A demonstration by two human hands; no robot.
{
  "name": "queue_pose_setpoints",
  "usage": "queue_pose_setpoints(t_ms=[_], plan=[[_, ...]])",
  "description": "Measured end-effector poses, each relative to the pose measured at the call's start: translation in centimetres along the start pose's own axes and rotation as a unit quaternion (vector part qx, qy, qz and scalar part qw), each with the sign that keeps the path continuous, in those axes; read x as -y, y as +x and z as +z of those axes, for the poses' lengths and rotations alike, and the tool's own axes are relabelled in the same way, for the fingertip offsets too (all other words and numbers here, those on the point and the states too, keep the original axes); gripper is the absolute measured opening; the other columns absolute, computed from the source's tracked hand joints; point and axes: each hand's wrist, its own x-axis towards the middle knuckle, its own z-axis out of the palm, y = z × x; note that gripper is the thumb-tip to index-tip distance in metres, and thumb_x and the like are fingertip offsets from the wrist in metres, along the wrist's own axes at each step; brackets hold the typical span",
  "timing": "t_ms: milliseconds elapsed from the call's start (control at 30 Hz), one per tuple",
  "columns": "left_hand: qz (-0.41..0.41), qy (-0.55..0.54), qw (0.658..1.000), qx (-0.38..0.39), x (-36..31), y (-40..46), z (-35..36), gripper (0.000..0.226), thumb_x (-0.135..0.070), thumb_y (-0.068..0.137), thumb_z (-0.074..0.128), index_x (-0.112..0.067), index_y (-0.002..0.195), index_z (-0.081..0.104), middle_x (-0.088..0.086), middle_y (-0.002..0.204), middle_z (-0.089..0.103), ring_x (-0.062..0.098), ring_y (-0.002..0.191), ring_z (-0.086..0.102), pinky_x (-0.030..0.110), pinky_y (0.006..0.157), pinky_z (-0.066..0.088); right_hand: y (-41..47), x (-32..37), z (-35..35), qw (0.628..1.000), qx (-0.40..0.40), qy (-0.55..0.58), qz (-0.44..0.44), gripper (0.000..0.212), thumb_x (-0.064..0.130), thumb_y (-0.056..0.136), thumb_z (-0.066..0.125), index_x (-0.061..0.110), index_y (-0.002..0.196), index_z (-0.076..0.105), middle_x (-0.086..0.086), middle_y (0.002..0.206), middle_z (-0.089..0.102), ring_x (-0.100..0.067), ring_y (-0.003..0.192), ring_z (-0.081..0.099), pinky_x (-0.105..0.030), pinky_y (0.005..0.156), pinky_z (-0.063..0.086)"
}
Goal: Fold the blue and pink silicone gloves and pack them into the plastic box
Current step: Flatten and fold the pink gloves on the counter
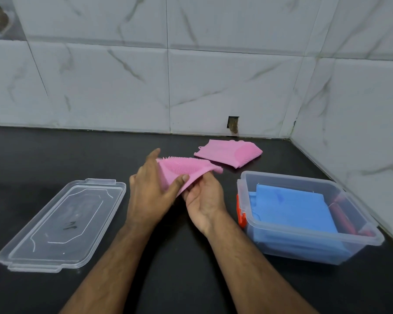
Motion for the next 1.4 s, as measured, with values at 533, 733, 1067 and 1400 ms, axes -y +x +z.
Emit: queue_pose_setpoints(t_ms=[533,733,1067,1400], plan=[[-0.211,-0.387,0.898,0.0,-1.0,0.8,-1.5,0.053,-0.055,0.101,0.054,-0.004,0.09,0.065,0.011,0.056,0.064,0.018,0.035,0.055,0.02,0.036,0.037,0.1,0.7,-0.5,0.99,0.083,0.031,0.11,0.056,0.033,0.096,0.06,0.0,0.141,0.053,-0.036,0.136,0.056,-0.054,0.129,0.053,-0.066,0.11,0.038],[-0.326,-0.485,0.789,0.19,0.1,1.2,-1.2,0.086,-0.083,0.091,0.029,-0.015,0.12,0.073,0.012,0.113,0.077,0.031,0.104,0.074,0.044,0.089,0.057,-0.4,0.3,-0.1,0.988,0.075,-0.065,0.121,0.043,0.015,0.093,0.066,0.002,0.133,0.063,-0.024,0.13,0.067,-0.043,0.123,0.062,-0.056,0.106,0.048],[-0.295,-0.244,0.923,0.022,1.2,1.7,-1.2,0.033,0.006,0.087,0.052,-0.012,0.114,0.06,0.0,0.094,0.069,0.02,0.083,0.064,0.027,0.064,0.049,-0.2,-1.0,-0.7,0.745,-0.109,-0.633,-0.179,0.035,0.039,0.1,0.058,0.009,0.117,0.056,-0.007,0.107,0.069,-0.028,0.099,0.067,-0.04,0.083,0.056],[-0.214,-0.179,0.949,0.148,-0.3,-0.3,-1.6,0.059,-0.012,0.079,0.059,-0.027,0.132,0.038,0.006,0.117,0.065,0.027,0.103,0.067,0.052,0.089,0.057,-0.6,2.0,-3.6,0.707,-0.149,-0.668,-0.177,0.037,0.016,0.091,0.064,0.015,0.127,0.06,-0.003,0.094,0.07,-0.018,0.082,0.061,-0.025,0.072,0.039]])
